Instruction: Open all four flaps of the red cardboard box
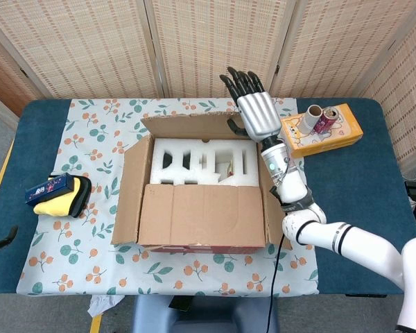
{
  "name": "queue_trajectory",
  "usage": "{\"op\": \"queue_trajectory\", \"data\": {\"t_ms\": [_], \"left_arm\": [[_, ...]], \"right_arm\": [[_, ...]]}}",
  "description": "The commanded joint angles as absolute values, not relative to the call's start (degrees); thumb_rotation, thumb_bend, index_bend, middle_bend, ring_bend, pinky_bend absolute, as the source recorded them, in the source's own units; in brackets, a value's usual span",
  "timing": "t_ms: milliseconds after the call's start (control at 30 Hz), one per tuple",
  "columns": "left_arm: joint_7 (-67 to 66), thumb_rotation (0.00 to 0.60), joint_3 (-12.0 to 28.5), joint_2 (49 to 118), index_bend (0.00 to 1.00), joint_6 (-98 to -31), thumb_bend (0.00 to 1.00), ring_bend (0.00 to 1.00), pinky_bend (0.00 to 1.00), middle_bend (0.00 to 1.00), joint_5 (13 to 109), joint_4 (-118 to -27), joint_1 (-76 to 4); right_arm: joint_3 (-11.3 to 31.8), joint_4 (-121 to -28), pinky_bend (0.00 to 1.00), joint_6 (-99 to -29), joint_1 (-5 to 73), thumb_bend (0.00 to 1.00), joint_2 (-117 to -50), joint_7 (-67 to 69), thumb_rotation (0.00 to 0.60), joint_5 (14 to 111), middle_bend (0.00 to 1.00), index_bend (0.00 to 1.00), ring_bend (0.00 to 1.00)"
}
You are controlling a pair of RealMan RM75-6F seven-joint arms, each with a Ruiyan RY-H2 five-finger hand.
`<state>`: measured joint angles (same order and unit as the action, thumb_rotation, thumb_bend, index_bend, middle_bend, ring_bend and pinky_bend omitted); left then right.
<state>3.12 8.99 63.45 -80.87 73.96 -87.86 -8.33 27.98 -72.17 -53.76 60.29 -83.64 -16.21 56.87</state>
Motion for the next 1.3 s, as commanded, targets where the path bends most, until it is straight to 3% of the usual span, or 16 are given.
{"op": "queue_trajectory", "data": {"t_ms": [33,333,500,600,867,1000,1200,1300], "left_arm": [[4.4,0.6,9.2,63.2,0.0,-80.2,0.38,0.0,0.0,0.01,73.6,-87.1,-8.4],[6.4,0.6,9.5,63.2,0.0,-79.0,0.38,0.0,0.0,0.01,73.0,-86.0,-8.6],[6.3,0.6,9.6,63.2,0.0,-78.8,0.38,0.0,0.0,0.01,72.8,-86.1,-8.6],[6.2,0.6,9.6,63.2,0.0,-79.3,0.38,0.0,0.0,0.01,72.9,-86.2,-8.4],[5.4,0.6,9.5,63.3,0.0,-79.2,0.38,0.0,0.0,0.01,72.8,-86.4,-8.5],[2.5,0.6,9.7,63.7,0.0,-79.4,0.38,0.0,0.0,0.01,72.0,-86.9,-8.6],[1.4,0.6,9.9,64.0,0.0,-79.7,0.38,0.0,0.0,0.01,71.4,-87.2,-8.6],[1.0,0.6,9.9,64.1,0.0,-79.5,0.38,0.0,0.0,0.01,71.4,-87.1,-8.7]], "right_arm": [[29.0,-66.2,0.0,-51.3,63.3,0.39,-85.6,-14.8,0.6,55.6,0.0,0.0,0.0],[27.6,-45.9,0.0,-45.6,67.9,0.38,-91.9,-9.5,0.6,56.4,0.0,0.0,0.0],[26.3,-42.3,0.0,-42.3,67.7,0.39,-92.7,-2.7,0.6,58.7,0.0,0.0,0.0],[26.1,-48.5,0.0,-41.7,65.5,0.39,-89.5,1.9,0.6,59.9,0.0,0.0,0.0],[26.0,-83.7,0.0,-31.5,56.1,0.38,-67.3,9.8,0.6,55.8,0.0,0.0,0.0],[25.5,-90.3,0.03,-30.7,53.8,0.38,-62.5,11.6,0.6,56.0,0.0,0.0,0.0],[25.0,-97.6,0.2,-31.8,49.1,0.38,-58.9,17.3,0.6,55.6,0.0,0.0,0.0],[24.8,-99.5,0.24,-30.5,47.1,0.38,-57.9,20.9,0.6,57.4,0.0,0.0,0.0]]}}
